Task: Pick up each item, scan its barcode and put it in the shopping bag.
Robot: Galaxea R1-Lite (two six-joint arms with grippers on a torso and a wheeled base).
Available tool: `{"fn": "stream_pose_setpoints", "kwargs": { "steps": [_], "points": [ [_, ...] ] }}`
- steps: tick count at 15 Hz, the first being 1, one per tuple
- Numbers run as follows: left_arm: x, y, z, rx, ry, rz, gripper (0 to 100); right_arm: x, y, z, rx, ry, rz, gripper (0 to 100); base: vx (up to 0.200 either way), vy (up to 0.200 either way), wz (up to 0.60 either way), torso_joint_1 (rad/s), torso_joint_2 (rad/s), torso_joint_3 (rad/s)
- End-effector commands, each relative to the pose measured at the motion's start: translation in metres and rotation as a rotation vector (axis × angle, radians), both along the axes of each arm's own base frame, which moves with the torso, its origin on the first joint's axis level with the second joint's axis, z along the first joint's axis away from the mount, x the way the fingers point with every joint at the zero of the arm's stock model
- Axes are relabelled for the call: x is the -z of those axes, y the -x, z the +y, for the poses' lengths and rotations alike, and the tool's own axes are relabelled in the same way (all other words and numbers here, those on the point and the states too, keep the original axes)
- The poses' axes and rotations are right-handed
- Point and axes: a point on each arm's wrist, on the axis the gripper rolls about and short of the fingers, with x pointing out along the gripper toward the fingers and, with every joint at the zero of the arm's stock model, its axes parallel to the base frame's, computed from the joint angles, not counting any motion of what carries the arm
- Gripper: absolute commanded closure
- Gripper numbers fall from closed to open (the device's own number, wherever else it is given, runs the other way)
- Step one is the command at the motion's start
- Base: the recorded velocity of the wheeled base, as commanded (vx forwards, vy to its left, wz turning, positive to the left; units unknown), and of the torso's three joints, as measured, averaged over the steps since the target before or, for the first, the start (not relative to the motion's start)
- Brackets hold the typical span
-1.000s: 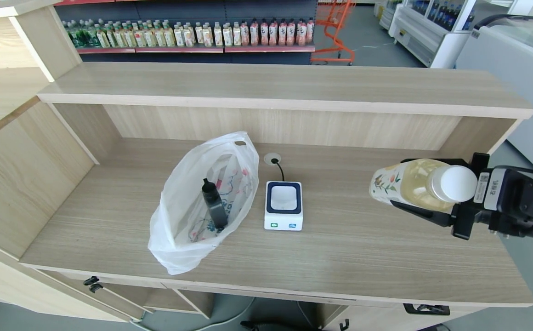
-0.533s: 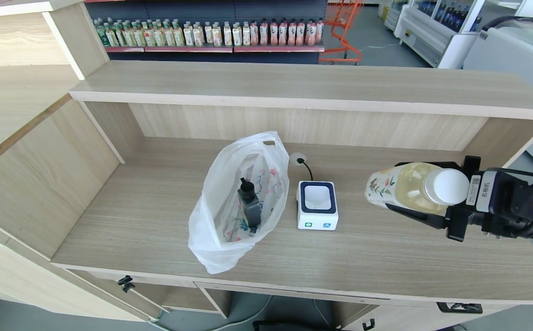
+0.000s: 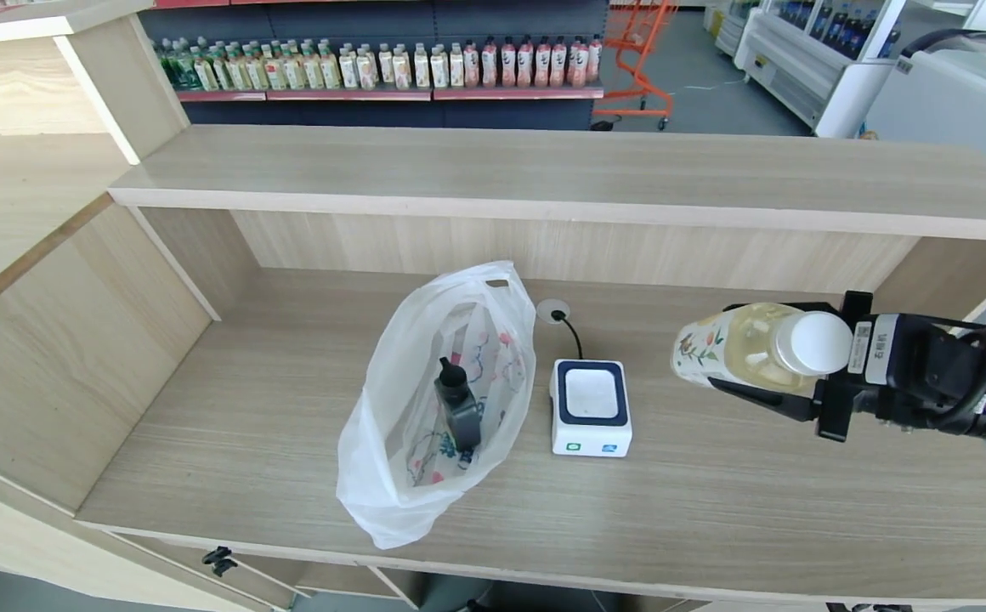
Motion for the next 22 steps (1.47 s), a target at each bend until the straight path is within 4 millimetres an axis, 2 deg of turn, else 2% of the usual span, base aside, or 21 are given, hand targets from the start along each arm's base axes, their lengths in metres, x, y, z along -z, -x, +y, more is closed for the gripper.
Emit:
{"fn": "stream_pose_setpoints", "kwargs": {
  "steps": [1,6,8,16,22],
  "points": [
    [0.0,0.0,0.0,0.0,0.001,0.0,0,0.01,-0.015,0.004,-0.024,0.004,0.043,100,0.0,0.0,0.0,0.0,0.0,0.0],
    [0.0,0.0,0.0,0.0,0.001,0.0,0,0.044,-0.038,0.012,-0.16,-0.02,0.183,100,0.0,0.0,0.0,0.0,0.0,0.0],
    [0.0,0.0,0.0,0.0,0.001,0.0,0,0.05,-0.042,0.013,-0.178,-0.02,0.2,100,0.0,0.0,0.0,0.0,0.0,0.0],
    [0.0,0.0,0.0,0.0,0.001,0.0,0,0.071,-0.068,0.024,-0.272,0.037,0.123,100,0.0,0.0,0.0,0.0,0.0,0.0],
    [0.0,0.0,0.0,0.0,0.001,0.0,0,0.097,-0.087,0.039,-0.329,0.027,0.075,100,0.0,0.0,0.0,0.0,0.0,0.0]
  ]
}}
